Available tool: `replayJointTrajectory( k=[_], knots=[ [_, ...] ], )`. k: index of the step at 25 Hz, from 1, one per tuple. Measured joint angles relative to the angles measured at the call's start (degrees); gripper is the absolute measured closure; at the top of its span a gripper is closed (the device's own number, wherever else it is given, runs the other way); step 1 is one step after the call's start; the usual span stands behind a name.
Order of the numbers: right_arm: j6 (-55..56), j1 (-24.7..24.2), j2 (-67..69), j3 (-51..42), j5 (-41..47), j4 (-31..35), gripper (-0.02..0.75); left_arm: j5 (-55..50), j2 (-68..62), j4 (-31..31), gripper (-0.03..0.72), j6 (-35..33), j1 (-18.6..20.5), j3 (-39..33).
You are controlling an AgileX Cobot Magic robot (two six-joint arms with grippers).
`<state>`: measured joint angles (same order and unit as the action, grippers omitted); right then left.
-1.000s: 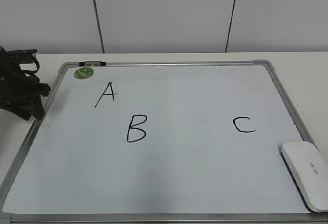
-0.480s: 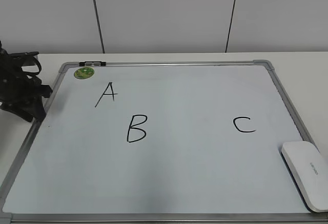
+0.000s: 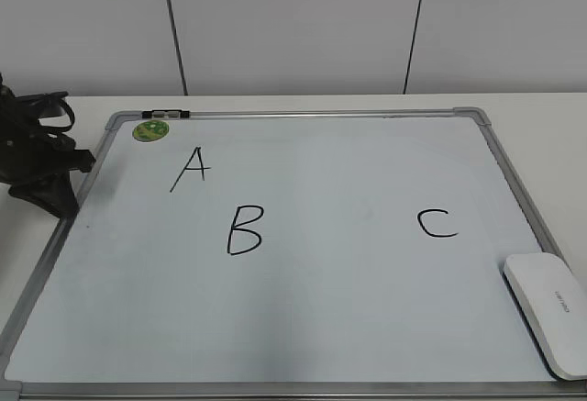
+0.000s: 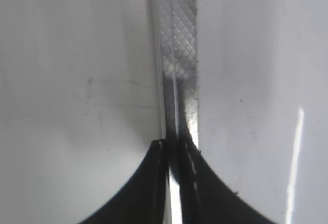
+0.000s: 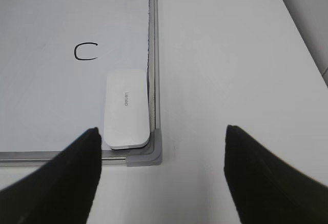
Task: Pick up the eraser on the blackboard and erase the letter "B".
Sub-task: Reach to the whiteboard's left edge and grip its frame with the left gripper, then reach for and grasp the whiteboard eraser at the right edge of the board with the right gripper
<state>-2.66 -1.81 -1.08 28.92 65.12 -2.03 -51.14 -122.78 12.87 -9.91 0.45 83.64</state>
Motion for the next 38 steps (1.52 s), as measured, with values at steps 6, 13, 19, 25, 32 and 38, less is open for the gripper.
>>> replayJointTrajectory(
  k=[6, 13, 19, 25, 32, 38],
  knots=[
    [-0.27, 0.00, 2.25, 1.73, -3.60, 0.56, 0.164, -0.08, 0.00, 0.00, 0.675, 0.00, 0.00, 0.00],
    [-2.60, 0.00, 16.98, 4.78, -8.41, 2.03, 0.164, -0.22, 0.00, 0.00, 0.676, 0.10, 0.00, 0.00],
    [-2.84, 0.00, 31.80, 5.11, -14.95, 3.62, 0.164, -0.39, 0.00, 0.00, 0.676, 0.10, 0.00, 0.00],
    [-2.84, 0.00, 42.36, 5.47, -18.09, 4.09, 0.164, -0.48, 0.00, 0.09, 0.676, 0.10, 0.00, 0.09],
    [-5.63, 0.00, 54.35, 5.73, -15.74, 5.98, 0.164, -0.65, -0.01, 0.36, 0.677, 0.10, 0.00, 0.09],
    [-5.86, 3.14, 61.28, 5.73, -16.81, 7.07, 0.174, -0.75, -0.01, 0.46, 0.677, 0.10, 0.00, 0.09]
  ],
)
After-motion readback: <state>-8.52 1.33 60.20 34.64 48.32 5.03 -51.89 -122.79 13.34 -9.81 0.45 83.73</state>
